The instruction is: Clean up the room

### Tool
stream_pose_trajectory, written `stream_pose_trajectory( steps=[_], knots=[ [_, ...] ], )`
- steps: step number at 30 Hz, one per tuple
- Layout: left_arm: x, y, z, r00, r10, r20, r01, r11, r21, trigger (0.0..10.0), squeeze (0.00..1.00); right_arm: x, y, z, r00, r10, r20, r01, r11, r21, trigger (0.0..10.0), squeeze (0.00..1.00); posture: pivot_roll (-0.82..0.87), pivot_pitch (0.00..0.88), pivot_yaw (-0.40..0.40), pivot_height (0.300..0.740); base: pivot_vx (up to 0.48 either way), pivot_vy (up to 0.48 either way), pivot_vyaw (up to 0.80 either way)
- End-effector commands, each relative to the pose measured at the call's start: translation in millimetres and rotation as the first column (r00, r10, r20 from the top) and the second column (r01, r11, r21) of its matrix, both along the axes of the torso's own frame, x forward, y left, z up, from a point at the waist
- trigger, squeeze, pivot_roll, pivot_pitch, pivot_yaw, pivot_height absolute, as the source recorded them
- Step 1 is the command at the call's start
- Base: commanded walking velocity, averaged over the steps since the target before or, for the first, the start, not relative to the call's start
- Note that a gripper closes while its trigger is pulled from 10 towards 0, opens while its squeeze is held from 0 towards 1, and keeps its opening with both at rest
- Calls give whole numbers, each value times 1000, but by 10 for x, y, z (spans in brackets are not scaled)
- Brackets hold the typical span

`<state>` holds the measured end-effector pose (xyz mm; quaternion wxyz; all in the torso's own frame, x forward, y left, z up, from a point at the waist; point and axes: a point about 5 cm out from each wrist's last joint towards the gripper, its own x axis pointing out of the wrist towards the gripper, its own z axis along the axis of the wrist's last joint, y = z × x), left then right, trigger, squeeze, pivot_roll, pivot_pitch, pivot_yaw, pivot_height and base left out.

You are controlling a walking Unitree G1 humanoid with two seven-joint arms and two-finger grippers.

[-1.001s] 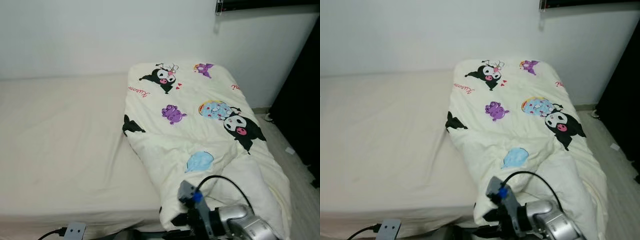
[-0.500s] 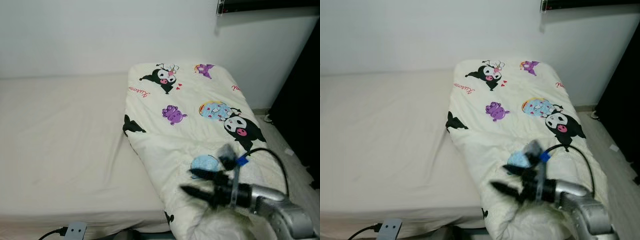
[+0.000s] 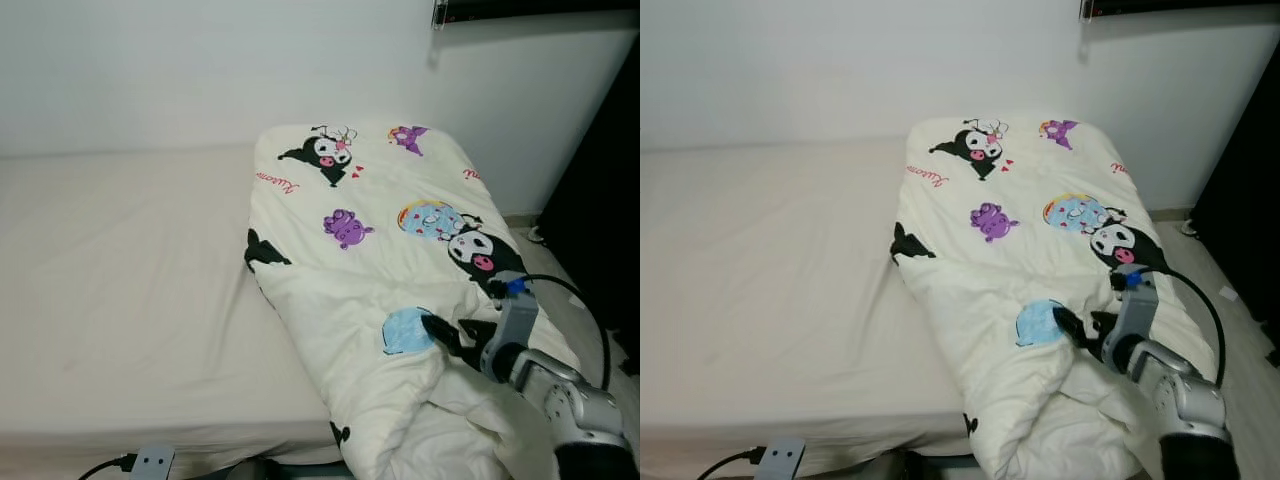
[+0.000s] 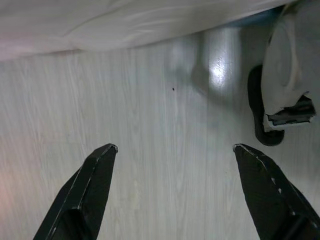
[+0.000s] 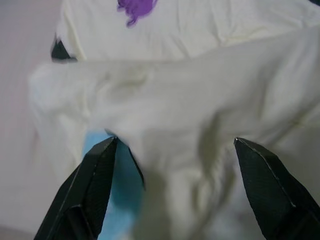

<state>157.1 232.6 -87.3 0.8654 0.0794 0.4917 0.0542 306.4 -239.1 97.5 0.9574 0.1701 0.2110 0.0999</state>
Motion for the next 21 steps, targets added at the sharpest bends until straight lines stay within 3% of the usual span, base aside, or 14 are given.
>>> stream_pose_trajectory(
  steps=[1, 8, 10, 11, 12, 21],
  knots=[
    [-98, 27, -34, 999, 1, -34, -1, 1000, 3, 10000, 0, 3, 30, -71, 999, -20, -28, 21, 999, 33, 10000, 0, -95, 133, 87, 620, 0, 0, 0],
    [-116, 53, -34, 999, 2, -37, -1, 1000, 9, 10000, 0, 54, 189, -191, 992, 20, -124, -14, 999, 52, 10000, 0, -87, 137, 86, 620, 0, 0, 0],
    [-118, 62, -32, 999, 2, -38, -2, 1000, 12, 10000, 0, 57, 236, -235, 986, 36, -162, -26, 998, 59, 4078, 0, -87, 137, 86, 620, 0, 0, 0],
    [-118, 62, -32, 999, 2, -38, -2, 1000, 12, 10000, 0, 57, 236, -235, 986, 36, -162, -26, 998, 59, 4078, 0, -87, 137, 86, 620, 0, 0, 0],
    [-118, 65, -32, 999, 1, -38, -1, 1000, 12, 10000, 0, 60, 243, -257, 983, 33, -181, -23, 998, 58, 0, 0, -86, 136, 87, 620, 0, 0, 0],
    [-106, 60, -29, 999, -1, -36, 2, 1000, 12, 10000, 0, 94, 259, -218, 983, 57, -172, -46, 997, 69, 0, 0, -93, 135, 87, 620, 0, 0, 0]
  ],
)
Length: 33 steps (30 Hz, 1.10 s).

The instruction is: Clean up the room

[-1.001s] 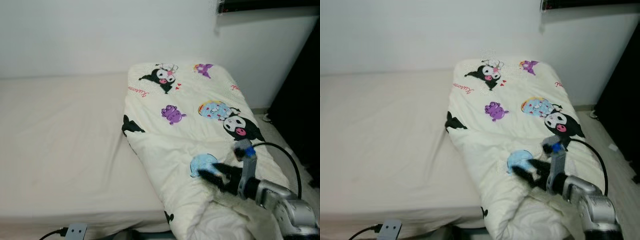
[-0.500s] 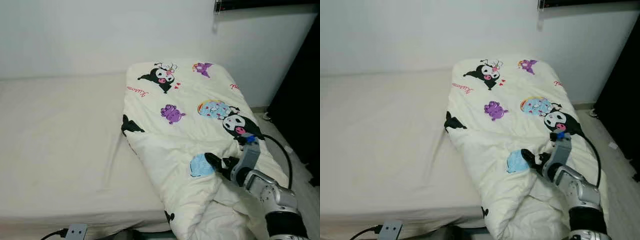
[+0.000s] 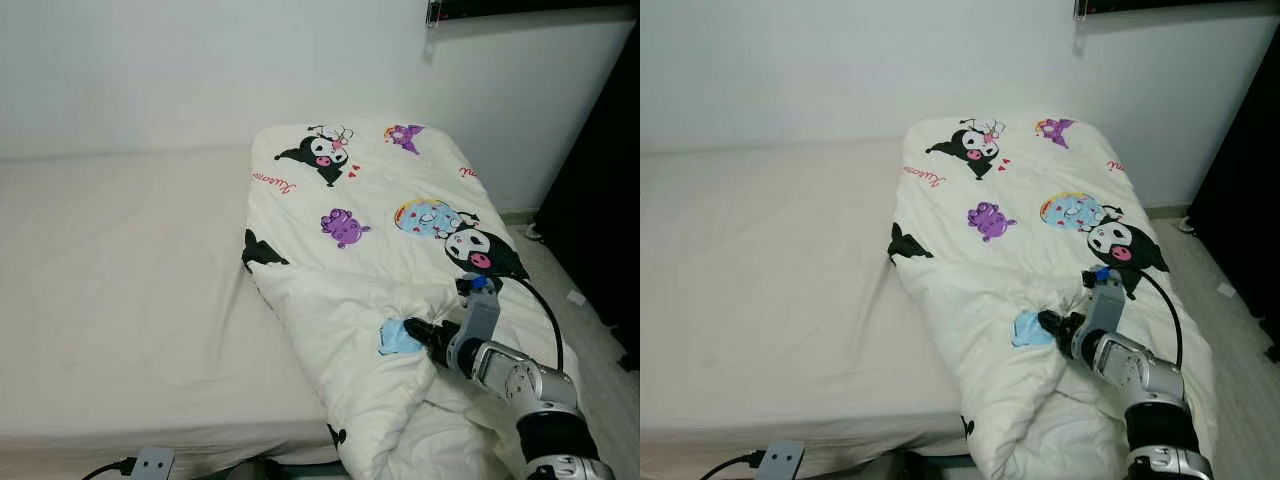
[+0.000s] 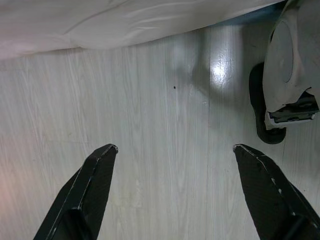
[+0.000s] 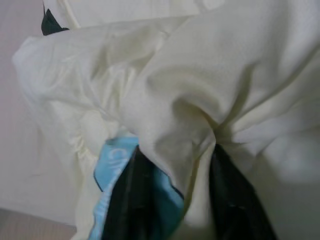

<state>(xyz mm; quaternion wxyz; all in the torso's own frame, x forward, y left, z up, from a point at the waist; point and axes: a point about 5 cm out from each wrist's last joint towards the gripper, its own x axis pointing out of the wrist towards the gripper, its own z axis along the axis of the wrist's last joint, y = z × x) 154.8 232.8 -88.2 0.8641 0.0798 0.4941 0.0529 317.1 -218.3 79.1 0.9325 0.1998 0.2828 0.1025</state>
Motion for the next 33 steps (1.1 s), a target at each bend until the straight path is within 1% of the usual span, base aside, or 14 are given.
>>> stream_pose_trajectory(
  steps=[1, 6, 10, 11, 12, 15, 16, 17, 19, 22, 30, 31, 32, 33],
  knots=[
    [-83, 57, -20, 1000, 1, -30, 0, 1000, 13, 10000, 0, -13, 50, -34, 999, 30, -20, -30, 999, 15, 0, 0, -93, 135, 87, 620, 0, 0, 0],
    [-18, 76, 10, 999, 41, -2, -40, 999, 13, 10000, 0, -57, 305, 36, 970, 244, 24, -245, 968, 51, 0, 0, -95, 134, 79, 620, 0, 0, 0],
    [66, 94, 49, 998, 63, 28, -64, 998, 15, 10000, 0, -227, 806, 105, 826, 557, 92, -564, 820, 100, 0, 0, -89, 128, 65, 620, 0, 0, 0],
    [66, 94, 49, 998, 63, 28, -64, 998, 15, 10000, 0, -227, 806, 105, 826, 557, 92, -564, 820, 100, 0, 0, -89, 128, 65, 620, 0, 0, 0],
    [79, 94, 55, 997, 65, 32, -65, 998, 16, 10000, 0, -315, 1024, 158, 735, 665, 135, -678, 727, 111, 0, 0, -87, 126, 62, 620, 0, 0, 0],
    [83, 94, 56, 997, 65, 33, -65, 998, 16, 10000, 0, -358, 1114, 185, 689, 707, 157, -724, 680, 114, 0, 0, -87, 126, 62, 620, 0, 0, 0],
    [84, 91, 56, 997, 66, 34, -66, 998, 16, 10000, 0, -415, 1226, 223, 630, 755, 184, -777, 618, 123, 0, 0, -84, 125, 60, 620, 0, 0, 0],
    [84, 91, 56, 997, 66, 34, -66, 998, 16, 10000, 0, -415, 1226, 223, 630, 755, 184, -777, 618, 123, 0, 0, -84, 125, 60, 620, 0, 0, 0],
    [64, 84, 46, 997, 68, 30, -68, 998, 15, 10000, 0, -516, 1442, 271, 519, 828, 213, -854, 501, 138, 0, 0, -77, 124, 53, 620, 0, 0, 0],
    [24, 86, 30, 997, 72, 20, -73, 997, 16, 10000, 0, -570, 1553, 254, 461, 865, 200, -887, 440, 141, 0, 0, -75, 124, 50, 620, 0, 0, 0],
    [-112, 135, -11, 997, 72, -20, -72, 997, 32, 10000, 0, -717, 1592, 52, 393, 916, 77, -912, 377, 159, 0, 0, -76, 125, 44, 620, 0, 0, 0],
    [-127, 139, -16, 997, 70, -25, -69, 997, 33, 10000, 0, -772, 1592, 33, 357, 931, 74, -925, 342, 162, 3529, 0, -76, 125, 44, 620, 0, 0, 0],
    [-127, 139, -16, 997, 70, -25, -69, 997, 33, 10000, 0, -772, 1592, 33, 357, 931, 74, -925, 342, 162, 3529, 0, -76, 125, 44, 620, 0, 0, 0],
    [-136, 137, -19, 997, 66, -30, -65, 997, 34, 10000, 0, -812, 1597, 15, 340, 937, 77, -930, 323, 174, 10000, 0, -85, 121, 45, 620, 0, 0, 0]
  ],
)
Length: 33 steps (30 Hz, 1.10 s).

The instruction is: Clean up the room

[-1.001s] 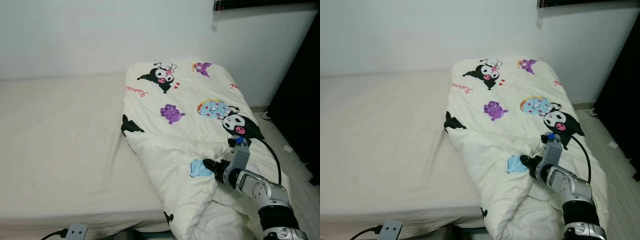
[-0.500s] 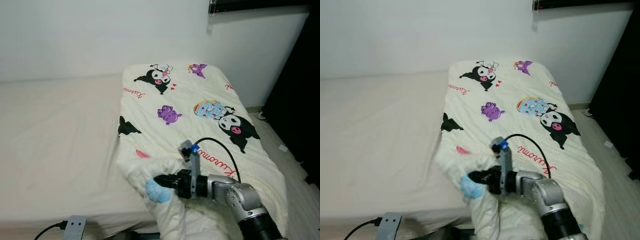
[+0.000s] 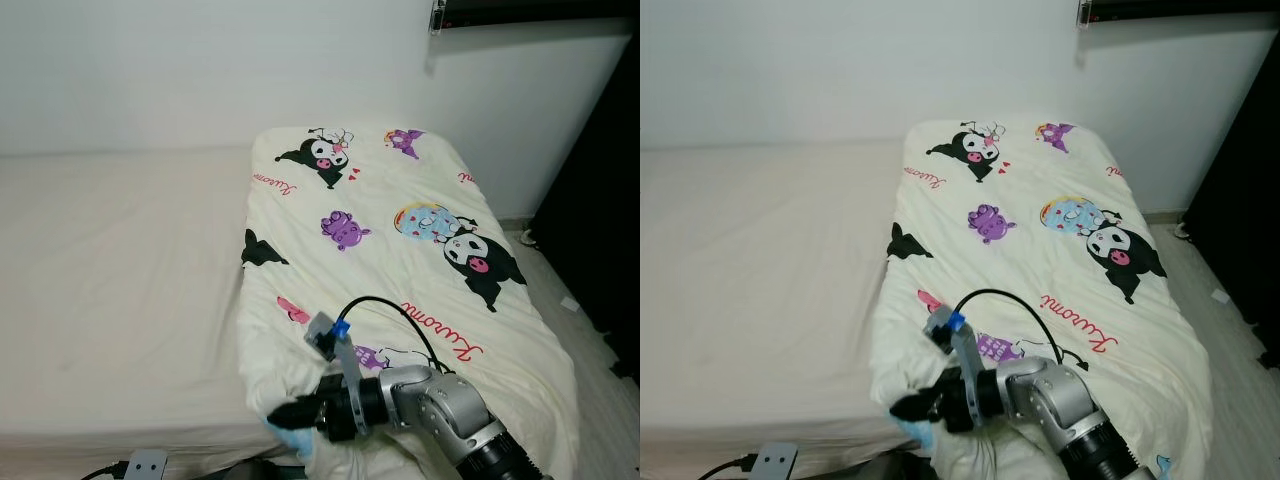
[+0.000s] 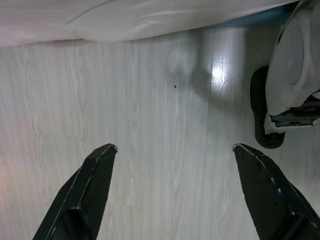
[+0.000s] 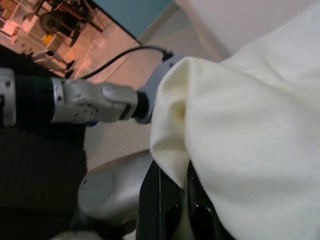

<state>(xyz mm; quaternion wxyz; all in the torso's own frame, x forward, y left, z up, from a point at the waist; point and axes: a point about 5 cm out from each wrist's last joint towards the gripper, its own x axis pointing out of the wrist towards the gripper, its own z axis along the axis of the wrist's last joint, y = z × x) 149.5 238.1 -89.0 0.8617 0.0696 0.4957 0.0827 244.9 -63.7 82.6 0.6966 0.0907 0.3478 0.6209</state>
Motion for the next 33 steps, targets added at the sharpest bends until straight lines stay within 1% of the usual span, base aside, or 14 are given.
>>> stream_pose_trajectory(
  steps=[1, 3, 4, 5, 6, 7, 8, 10, 14, 18, 22, 25, 30, 33],
  knots=[
    [-84, 84, -12, 999, 4, -32, -4, 1000, 20, 10000, 0, -89, 52, -20, 998, 57, -16, -57, 998, 11, 10000, 0, -85, 121, 45, 620, 0, 0, 0],
    [-86, 79, -14, 999, 0, -34, 1, 1000, 20, 10000, 0, -110, 61, -33, 998, 63, -25, -62, 998, 22, 10000, 0, -85, 121, 45, 620, 0, 0, 0],
    [-77, 69, -14, 999, -5, -33, 5, 1000, 19, 10000, 0, -98, 81, -21, 999, 45, -30, -44, 998, 53, 10000, 110, -84, 118, 43, 620, 0, 0, 0],
    [-77, 69, -14, 999, -5, -33, 5, 1000, 19, 10000, 0, -98, 81, -21, 999, 45, -30, -44, 998, 53, 10000, 110, -84, 118, 43, 620, 0, 0, 0],
    [-62, 55, -12, 999, -13, -31, 13, 1000, 17, 10000, 0, -65, 110, 21, 999, 17, -33, -14, 994, 107, 10000, 843, -85, 113, 43, 620, 0, 0, 0],
    [-41, 41, -7, 999, -19, -27, 19, 1000, 16, 10000, 0, -20, 148, 103, 1000, -12, -28, 17, 983, 184, 10000, 1000, -86, 113, 44, 620, 0, 0, 0],
    [-41, 41, -7, 999, -19, -27, 19, 1000, 16, 10000, 0, -20, 148, 103, 1000, -12, -28, 17, 983, 184, 10000, 1000, -86, 113, 44, 620, 0, 0, 0],
    [-7, 19, 0, 999, -33, -20, 33, 999, 16, 10000, 0, 13, 188, 254, 999, -21, -32, 29, 954, 297, 10000, 1000, -87, 111, 45, 620, 0, 0, 0],
    [16, -1, 4, 999, -48, -18, 48, 999, 16, 10000, 0, -31, 191, 345, 999, 24, -44, -7, 935, 354, 10000, 1000, -92, 111, 52, 620, 0, 0, 0],
    [20, -3, 5, 998, -53, -18, 53, 998, 17, 10000, 0, -123, 173, 330, 996, 85, -36, -69, 941, 332, 10000, 1000, -94, 113, 55, 620, 0, 0, 0],
    [18, -8, 2, 998, -57, -21, 57, 998, 17, 10000, 0, -242, 122, 376, 988, 150, -34, -129, 928, 350, 10000, 1000, -94, 114, 55, 620, 0, 0, 0],
    [0, -4, -4, 998, -59, -27, 60, 998, 18, 10000, 0, -352, 4, 432, 981, 194, -29, -172, 923, 343, 10000, 1000, -99, 116, 56, 620, 0, 0, 0],
    [-15, 1, -8, 998, -62, -33, 62, 998, 21, 10000, 0, -399, -115, 452, 980, 196, -44, -175, 939, 297, 10000, 1000, -99, 116, 56, 620, 0, 0, 0],
    [-20, -3, -12, 997, -66, -37, 67, 998, 21, 10000, 0, -508, -257, 395, 974, 205, -91, -185, 964, 191, 10000, 1000, -111, 119, 55, 620, 0, 0, 0]
  ],
)
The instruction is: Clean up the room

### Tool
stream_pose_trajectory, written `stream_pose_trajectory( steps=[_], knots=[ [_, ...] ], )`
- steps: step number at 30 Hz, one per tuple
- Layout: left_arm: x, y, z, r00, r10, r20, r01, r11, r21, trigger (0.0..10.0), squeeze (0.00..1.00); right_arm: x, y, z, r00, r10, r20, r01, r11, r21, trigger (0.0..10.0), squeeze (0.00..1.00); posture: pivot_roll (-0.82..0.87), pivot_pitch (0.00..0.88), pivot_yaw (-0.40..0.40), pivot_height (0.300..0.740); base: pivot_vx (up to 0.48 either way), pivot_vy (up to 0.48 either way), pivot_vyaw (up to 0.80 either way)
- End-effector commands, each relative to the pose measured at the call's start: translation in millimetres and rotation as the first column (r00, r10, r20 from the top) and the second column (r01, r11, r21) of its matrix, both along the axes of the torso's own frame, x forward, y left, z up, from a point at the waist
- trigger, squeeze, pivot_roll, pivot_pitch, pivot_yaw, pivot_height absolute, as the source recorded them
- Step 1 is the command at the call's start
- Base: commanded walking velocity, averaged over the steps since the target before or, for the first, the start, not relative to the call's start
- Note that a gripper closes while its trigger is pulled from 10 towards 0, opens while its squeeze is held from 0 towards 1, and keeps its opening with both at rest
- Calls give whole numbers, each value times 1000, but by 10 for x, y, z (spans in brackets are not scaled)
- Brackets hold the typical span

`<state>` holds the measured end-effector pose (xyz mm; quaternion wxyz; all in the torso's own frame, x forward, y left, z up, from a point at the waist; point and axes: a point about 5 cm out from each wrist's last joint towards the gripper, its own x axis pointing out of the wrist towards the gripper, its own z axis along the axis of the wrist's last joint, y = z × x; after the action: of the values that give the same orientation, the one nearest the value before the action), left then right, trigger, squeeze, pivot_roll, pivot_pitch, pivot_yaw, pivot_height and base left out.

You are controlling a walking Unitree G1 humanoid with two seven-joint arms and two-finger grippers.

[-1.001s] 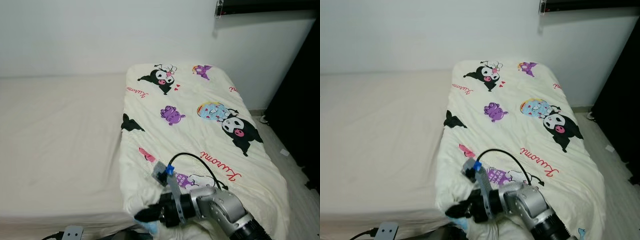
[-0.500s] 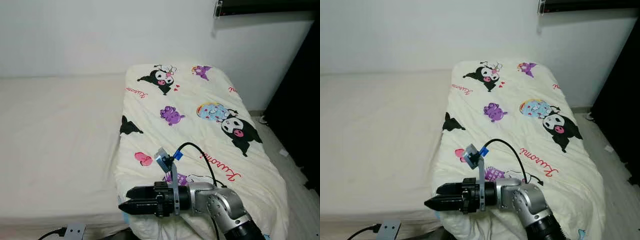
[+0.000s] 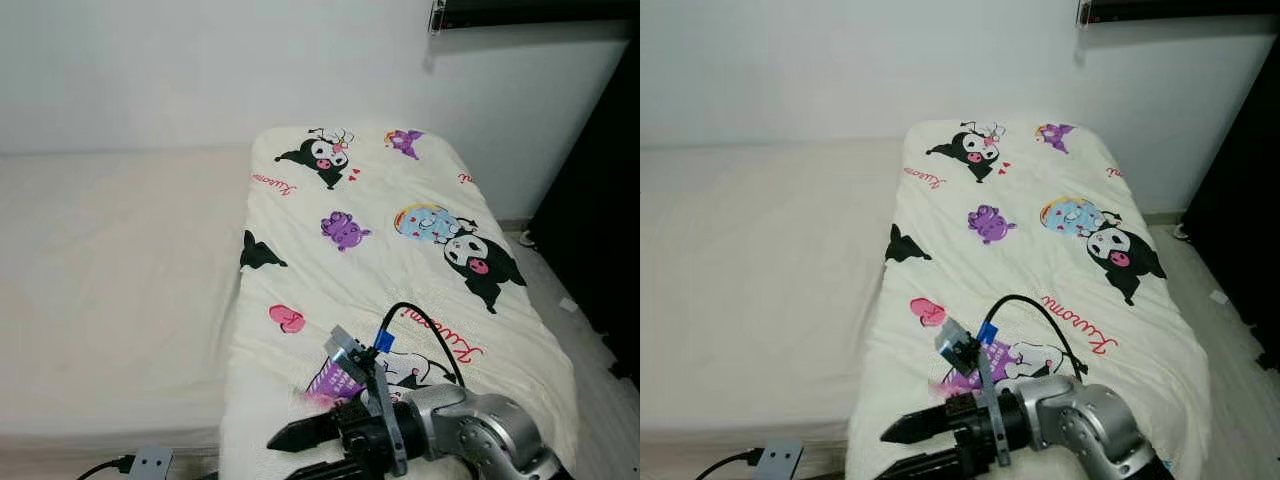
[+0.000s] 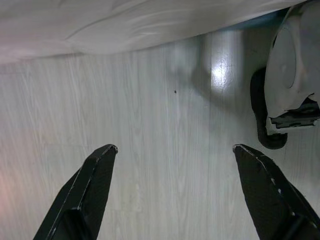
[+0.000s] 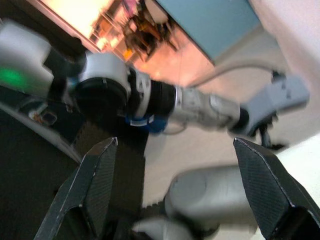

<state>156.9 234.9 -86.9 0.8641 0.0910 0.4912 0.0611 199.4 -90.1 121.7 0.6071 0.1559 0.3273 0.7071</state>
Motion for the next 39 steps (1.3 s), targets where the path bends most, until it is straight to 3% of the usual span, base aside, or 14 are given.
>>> stream_pose_trajectory(
  steps=[1, 5, 6, 7, 9, 10, 11, 12, 14, 17, 19, 24, 32, 39],
  knots=[
    [-94, 24, -34, 999, -8, -41, 9, 1000, 6, 10000, 0, -116, -33, 6, 999, 31, -22, -31, 999, -17, 10000, 1000, -114, 122, 54, 620, 0, 0, 0],
    [-92, 12, -36, 999, -12, -41, 12, 1000, 4, 10000, 0, -181, -82, 50, 999, 23, -29, -22, 1000, 20, 10000, 1000, -117, 124, 52, 620, 0, 0, 0],
    [-91, 4, -38, 999, -15, -42, 15, 1000, 4, 10000, 0, -34, -98, 31, 993, -112, 22, 111, 993, 27, 10000, 1000, -121, 126, 53, 620, 0, 0, 0],
    [-92, 0, -40, 999, -17, -43, 17, 1000, 4, 10000, 0, 177, -135, -41, 958, -277, 80, 278, 961, -3, 10000, 776, -124, 127, 55, 620, 0, 0, 0],
    [-94, -3, -41, 999, -18, -44, 18, 1000, 3, 10000, 0, 314, -167, -95, 916, -383, 116, 388, 921, -23, 10000, 776, -124, 127, 55, 620, 0, 0, 0],
    [-95, -5, -42, 999, -18, -44, 18, 1000, 3, 10000, 0, 462, -224, -144, 854, -494, 161, 506, 862, -40, 10000, 0, -122, 128, 56, 620, 0, 0, 0],
    [-98, -3, -43, 999, -13, -45, 13, 1000, 5, 10000, 0, 643, -341, -185, 759, -632, 159, 644, 764, -40, 10000, 0, -119, 129, 59, 620, 0, 0, 0],
    [-98, -3, -43, 999, -13, -45, 13, 1000, 5, 10000, 0, 643, -341, -185, 759, -632, 159, 644, 764, -40, 10000, 0, -119, 129, 59, 620, 0, 0, 0],
    [-100, 16, -40, 999, 8, -45, -7, 1000, 15, 10000, 0, 868, -618, -241, 561, -816, 138, 826, 563, -25, 10000, 0, -117, 129, 60, 625, 0, 0, 0],
    [-99, 25, -38, 999, 14, -45, -13, 1000, 18, 10000, 0, 913, -711, -266, 496, -859, 128, 868, 496, -28, 10000, 0, -117, 129, 60, 629, 0, 0, 0],
    [-102, 55, -32, 998, 31, -46, -29, 999, 28, 10000, 0, 941, -871, -322, 383, -915, 128, 923, 382, -38, 10000, 0, -114, 131, 62, 639, 0, 0, 0],
    [-127, 93, -34, 997, 55, -63, -52, 998, 42, 10000, 0, 916, -1054, -459, 229, -966, 118, 973, 224, -48, 10000, 0, -113, 128, 67, 658, -288, 0, 0],
    [-97, 94, -21, 998, 43, -51, -41, 998, 38, 10000, 0, 878, -1096, -696, 139, -978, 154, 988, 126, -92, 10000, 0, -113, 123, 71, 686, -180, 0, 0],
    [-85, 82, -20, 998, 37, -52, -35, 999, 35, 10000, 0, 831, -1076, -834, 130, -977, 169, 985, 108, -131, 10000, 0, -112, 119, 71, 710, 0, 0, 0]
  ],
)
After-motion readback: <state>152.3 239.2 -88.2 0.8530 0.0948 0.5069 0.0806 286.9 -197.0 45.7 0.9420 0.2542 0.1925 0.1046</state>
